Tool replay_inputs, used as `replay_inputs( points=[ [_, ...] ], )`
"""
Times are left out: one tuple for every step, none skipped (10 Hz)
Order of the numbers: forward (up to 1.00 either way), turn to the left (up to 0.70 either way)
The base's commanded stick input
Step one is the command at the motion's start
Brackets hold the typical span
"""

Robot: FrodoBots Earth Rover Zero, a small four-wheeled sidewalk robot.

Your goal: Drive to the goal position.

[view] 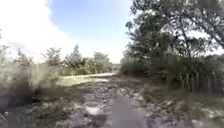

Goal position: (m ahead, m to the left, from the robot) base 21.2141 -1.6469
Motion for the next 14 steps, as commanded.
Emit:
replay_inputs(
  points=[
    [0.7, 0.0],
    [0.7, 0.0],
    [0.7, 0.0],
    [0.7, 0.0],
    [0.7, 0.0],
    [0.7, 0.0],
    [0.7, 0.0],
    [0.7, 0.0],
    [0.7, 0.0],
    [0.7, 0.0],
    [0.7, 0.0],
    [0.7, 0.0],
    [0.7, 0.0],
    [0.7, 0.0]
  ],
)
